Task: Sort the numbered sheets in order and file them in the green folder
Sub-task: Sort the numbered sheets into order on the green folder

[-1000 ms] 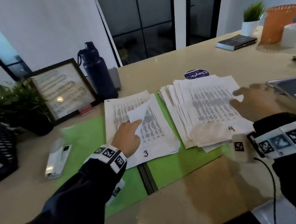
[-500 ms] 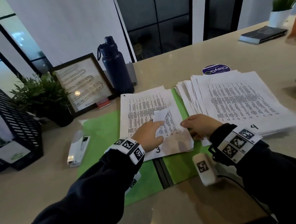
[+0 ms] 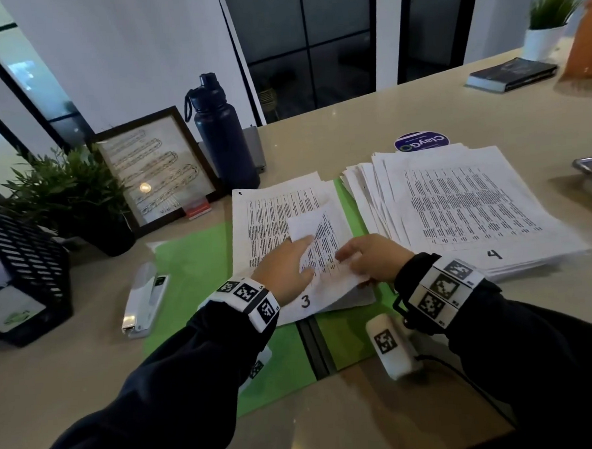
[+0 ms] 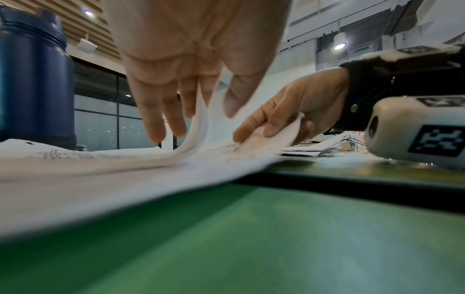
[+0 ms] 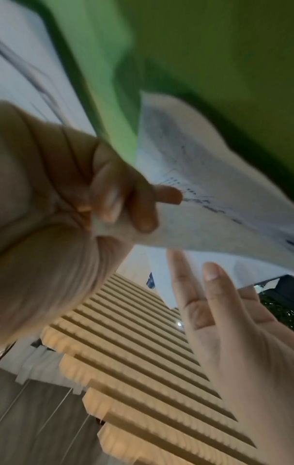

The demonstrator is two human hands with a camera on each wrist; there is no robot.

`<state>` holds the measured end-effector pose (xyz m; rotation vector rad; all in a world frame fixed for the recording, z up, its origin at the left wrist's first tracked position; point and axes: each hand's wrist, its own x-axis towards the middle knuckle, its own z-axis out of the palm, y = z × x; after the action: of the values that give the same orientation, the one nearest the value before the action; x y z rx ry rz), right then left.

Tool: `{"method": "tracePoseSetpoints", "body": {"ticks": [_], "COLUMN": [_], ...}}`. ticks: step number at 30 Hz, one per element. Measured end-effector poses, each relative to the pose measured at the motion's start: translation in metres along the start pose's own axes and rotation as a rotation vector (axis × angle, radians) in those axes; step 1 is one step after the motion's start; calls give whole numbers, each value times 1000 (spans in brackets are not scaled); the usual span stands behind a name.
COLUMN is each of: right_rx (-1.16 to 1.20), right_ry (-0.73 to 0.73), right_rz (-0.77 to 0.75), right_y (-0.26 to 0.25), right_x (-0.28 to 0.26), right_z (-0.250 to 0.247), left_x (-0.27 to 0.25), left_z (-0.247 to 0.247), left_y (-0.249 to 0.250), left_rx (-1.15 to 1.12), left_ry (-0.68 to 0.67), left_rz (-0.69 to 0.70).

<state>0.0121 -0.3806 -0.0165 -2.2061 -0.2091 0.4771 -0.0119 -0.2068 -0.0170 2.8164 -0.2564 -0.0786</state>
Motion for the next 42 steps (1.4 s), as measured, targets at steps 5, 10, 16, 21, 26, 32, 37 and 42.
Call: {"method": "tracePoseSetpoints", "body": {"ticks": [5,10,16,21,26,32,37,42], "right_rx": [111,258,40,-130,-361,-335,101,250], "right_ry": [316,598,578,545,533,653,195,8], "right_rz": [-146,-111,204,355,442,227,6,101], "right_y": [0,21,89,129,133,88,28,9], "right_x": [-7,-25,-50,-50,-54,-62,-49,-17], "right_z": [-27,-85,-142,-156,-171,-152,-90,-26], "left_x": [1,0,0,5,1,4,2,-1], "left_z": [-7,-10,-7,-6,-5,-5,-5,-6], "left_y": [-1,-4,0,-8,-2,-4,3,1], "left_rx": [-176,-169,-119,-89,-89,-81,-86,-99], "left_ry": [332,350,357,411,381,357,334,316], "left_rz": [-155,-133,12,29,38,25,46,64]}}
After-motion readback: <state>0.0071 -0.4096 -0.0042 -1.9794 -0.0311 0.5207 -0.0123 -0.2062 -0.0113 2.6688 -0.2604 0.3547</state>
